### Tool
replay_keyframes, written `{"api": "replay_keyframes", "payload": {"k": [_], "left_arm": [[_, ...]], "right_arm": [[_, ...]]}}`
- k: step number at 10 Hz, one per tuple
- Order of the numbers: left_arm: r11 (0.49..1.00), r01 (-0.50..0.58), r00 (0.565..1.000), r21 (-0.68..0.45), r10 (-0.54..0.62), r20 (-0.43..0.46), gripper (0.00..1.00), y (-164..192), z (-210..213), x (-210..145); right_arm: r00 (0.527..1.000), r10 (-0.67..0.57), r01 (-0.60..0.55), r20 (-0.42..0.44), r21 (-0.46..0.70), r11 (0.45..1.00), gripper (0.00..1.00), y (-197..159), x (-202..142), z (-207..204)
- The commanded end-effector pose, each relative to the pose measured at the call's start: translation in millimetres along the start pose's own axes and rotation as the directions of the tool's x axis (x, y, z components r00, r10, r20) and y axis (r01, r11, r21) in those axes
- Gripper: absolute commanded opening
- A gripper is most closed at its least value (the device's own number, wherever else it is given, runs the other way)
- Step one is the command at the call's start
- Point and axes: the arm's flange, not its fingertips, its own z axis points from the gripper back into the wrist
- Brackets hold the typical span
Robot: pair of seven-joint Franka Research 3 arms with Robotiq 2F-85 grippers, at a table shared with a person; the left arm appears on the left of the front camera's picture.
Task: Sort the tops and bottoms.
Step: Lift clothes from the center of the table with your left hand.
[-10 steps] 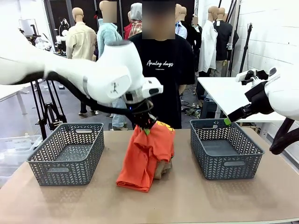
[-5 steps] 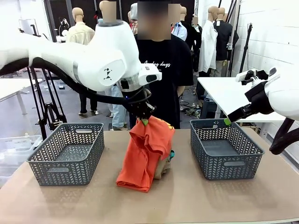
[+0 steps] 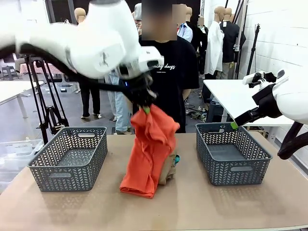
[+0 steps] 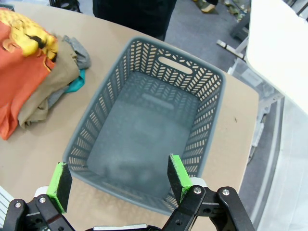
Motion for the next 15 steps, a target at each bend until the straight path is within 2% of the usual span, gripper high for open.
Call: {"api": "replay_keyframes", "payload": {"k": [1, 3, 5, 6, 7, 15], "left_arm": [[0.994, -0.05, 0.994, 0.102, 0.04, 0.1, 0.0, 5, 64, 16], [0.991, -0.047, 0.973, 0.127, 0.016, 0.231, 0.0, 2, 110, 19], [0.991, -0.044, 0.959, 0.129, 0.006, 0.282, 0.0, -1, 129, 19], [0.99, -0.059, 0.966, 0.125, 0.025, 0.258, 0.0, 1, 124, 19], [0.994, -0.016, 0.97, 0.104, -0.01, 0.243, 0.0, 1, 139, 19], [0.994, -0.016, 0.97, 0.104, -0.01, 0.243, 0.0, 1, 139, 19]], "right_arm": [[1.0, -0.013, 0.013, 0.009, 0.014, 1.0, 1.0, -1, 0, -3], [1.0, -0.013, 0.013, 0.009, 0.014, 1.0, 1.0, -1, 0, -3], [1.0, -0.013, 0.013, 0.009, 0.014, 1.0, 1.0, -1, 0, -3], [1.0, -0.013, 0.013, 0.009, 0.014, 1.0, 1.0, -1, 0, -3], [1.0, -0.013, 0.013, 0.009, 0.014, 1.0, 1.0, -1, 0, -3], [1.0, -0.013, 0.013, 0.009, 0.014, 1.0, 1.0, -1, 0, -3]]}}
